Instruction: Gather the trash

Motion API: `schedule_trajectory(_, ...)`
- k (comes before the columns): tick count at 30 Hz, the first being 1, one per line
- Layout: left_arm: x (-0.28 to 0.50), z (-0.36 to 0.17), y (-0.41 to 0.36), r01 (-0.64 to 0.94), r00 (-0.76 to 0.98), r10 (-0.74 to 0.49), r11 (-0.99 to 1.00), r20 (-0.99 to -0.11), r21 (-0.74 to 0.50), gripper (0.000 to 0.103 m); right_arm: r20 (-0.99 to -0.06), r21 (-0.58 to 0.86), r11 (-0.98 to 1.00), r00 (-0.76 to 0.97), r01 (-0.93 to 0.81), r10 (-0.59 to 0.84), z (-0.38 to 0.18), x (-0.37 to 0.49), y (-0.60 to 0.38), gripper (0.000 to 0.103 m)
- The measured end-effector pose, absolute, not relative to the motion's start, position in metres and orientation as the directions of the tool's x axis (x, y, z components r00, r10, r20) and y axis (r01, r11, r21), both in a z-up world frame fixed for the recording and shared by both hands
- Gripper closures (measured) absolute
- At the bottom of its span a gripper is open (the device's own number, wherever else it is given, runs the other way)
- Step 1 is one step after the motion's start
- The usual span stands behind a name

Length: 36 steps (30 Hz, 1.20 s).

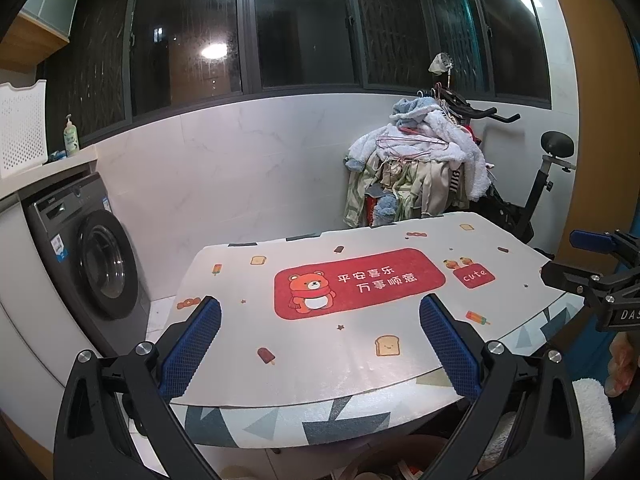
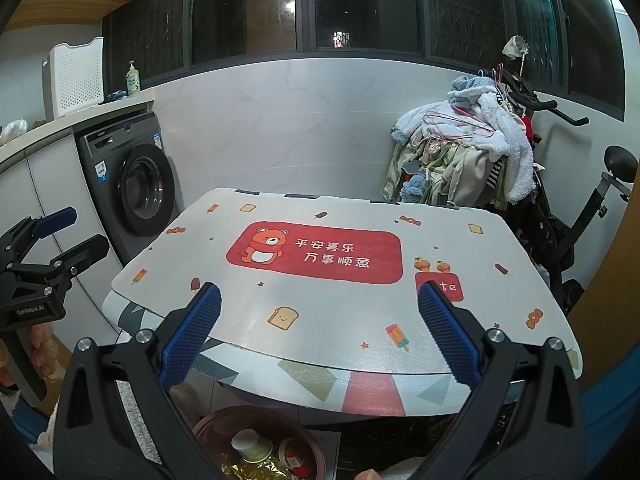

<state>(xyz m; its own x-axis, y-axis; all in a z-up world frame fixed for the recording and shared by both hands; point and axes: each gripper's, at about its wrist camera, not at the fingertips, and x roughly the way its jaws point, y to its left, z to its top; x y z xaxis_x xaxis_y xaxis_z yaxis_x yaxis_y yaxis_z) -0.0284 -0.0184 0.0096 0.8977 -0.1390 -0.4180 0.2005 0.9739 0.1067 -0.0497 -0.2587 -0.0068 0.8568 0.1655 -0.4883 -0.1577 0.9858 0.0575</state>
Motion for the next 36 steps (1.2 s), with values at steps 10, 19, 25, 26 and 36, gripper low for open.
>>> schedule_trajectory(10,-0.0291,0.0110,-0.0188,0.199,0.899,-0.136,0.974,-0.417,0.110,0.006,-0.485,0.056,0.986,0.859,-0.156,0.164,-0.0054,-0.0482,-0.2584,0.006)
schedule_trajectory(19,-0.0292,0.0111,-0.0187,0.198,0.899,-0.135,0.974,-0.417,0.111,0.006,-0.484,0.055,0.986,0.860,-0.155,0.162,-0.0044,-0.0480,-0.2587,0.006)
schedule_trajectory(25,-0.0293,0.0117,-0.0196,0.198,0.899,-0.135,0.974,-0.417,0.111,0.006,-0.486,0.055,0.986,0.859,-0.155,0.163,-0.0038,-0.0480,-0.2592,0.006)
schedule_trajectory(26,-0.0292,0.0118,-0.0196,0.198,0.899,-0.135,0.974,-0.417,0.111,0.006,-0.486,0.056,0.986,0.859,-0.156,0.163,-0.0039,-0.0484,-0.2596,0.006)
schedule_trajectory(36,-0.0286,0.0083,-0.0216,0.198,0.894,-0.131,0.973,-0.429,0.116,0.006,-0.492,0.060,0.987,0.856,-0.150,0.160,-0.0071,-0.0476,-0.2617,0.006)
